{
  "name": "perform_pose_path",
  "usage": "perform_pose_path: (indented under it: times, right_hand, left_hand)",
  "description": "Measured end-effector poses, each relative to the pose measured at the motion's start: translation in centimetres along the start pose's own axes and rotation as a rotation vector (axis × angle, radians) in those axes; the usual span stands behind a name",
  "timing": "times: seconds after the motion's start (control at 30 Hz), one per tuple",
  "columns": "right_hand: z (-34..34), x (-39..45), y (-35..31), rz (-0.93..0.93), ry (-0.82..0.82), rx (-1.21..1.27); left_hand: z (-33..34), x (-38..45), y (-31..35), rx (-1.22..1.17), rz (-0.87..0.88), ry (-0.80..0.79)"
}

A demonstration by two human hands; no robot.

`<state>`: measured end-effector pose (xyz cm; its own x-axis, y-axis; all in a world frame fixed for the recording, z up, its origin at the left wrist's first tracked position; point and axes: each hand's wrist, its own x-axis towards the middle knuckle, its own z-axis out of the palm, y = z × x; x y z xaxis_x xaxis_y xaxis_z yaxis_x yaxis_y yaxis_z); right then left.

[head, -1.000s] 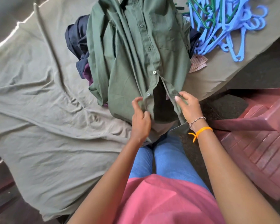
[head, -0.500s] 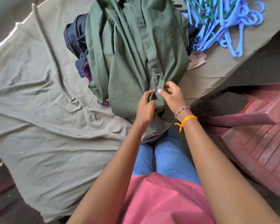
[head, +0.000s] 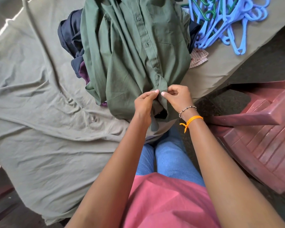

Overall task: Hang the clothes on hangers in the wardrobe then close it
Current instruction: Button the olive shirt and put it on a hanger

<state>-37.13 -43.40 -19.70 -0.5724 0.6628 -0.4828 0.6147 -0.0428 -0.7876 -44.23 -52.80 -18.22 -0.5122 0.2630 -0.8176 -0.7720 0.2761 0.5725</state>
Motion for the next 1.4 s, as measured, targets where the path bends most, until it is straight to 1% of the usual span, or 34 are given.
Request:
perform_pose_path:
  times: [0.1,0.23,0.3,0.4,0.53,0.6,0.73,0.9,0.97,1.07,1.27,1.4]
  right_hand:
    - [0.1,0.0,0.1,0.046,0.098,0.012]
    - [0.5,-0.4,-0.2,0.053,0.135,-0.009]
    - [0.7,-0.6,-0.4,0.052,0.149,-0.007]
    - [0.8,-0.9,-0.5,0.040,0.147,-0.013]
    - [0.7,-1.2,-0.6,0.042,0.129,-0.017]
    - [0.7,-1.2,-0.6,0.072,0.108,0.027]
    - [0.6,-1.4,-0.6,0.137,0.092,0.190]
    - [0.5,-1.6,-0.7,0.149,0.082,0.202]
    - [0.5,-1.6,-0.8,0.153,0.055,0.205]
    - [0.4,-1.8,-1.1,0.175,-0.004,0.262]
    - [-0.1,-2.0,-1.5,0.266,-0.113,0.455]
    - [0.1,-2.0,-1.1,0.202,-0.042,0.376]
  left_hand:
    - [0.0,0.3,-0.2,0.113,0.147,0.021]
    - [-0.3,0.5,-0.5,0.417,0.341,0.125]
    - [-0.3,0.4,-0.4,0.474,0.390,0.124]
    - [-0.5,0.4,-0.3,0.456,0.395,0.129]
    - [-0.8,0.6,-0.4,0.398,0.367,0.066]
    - [-1.1,0.7,-0.5,0.385,0.358,0.038]
    - [-1.3,1.0,-0.7,0.327,0.343,-0.005]
    - [-1.5,1.2,-0.8,0.337,0.349,-0.036]
    - [-1.7,1.3,-0.7,0.343,0.351,-0.063]
    - [-1.9,1.4,-0.6,0.363,0.367,-0.049]
    - [-2.0,1.4,-0.6,0.350,0.338,-0.020]
    - [-1.8,1.3,-0.5,0.334,0.321,-0.066]
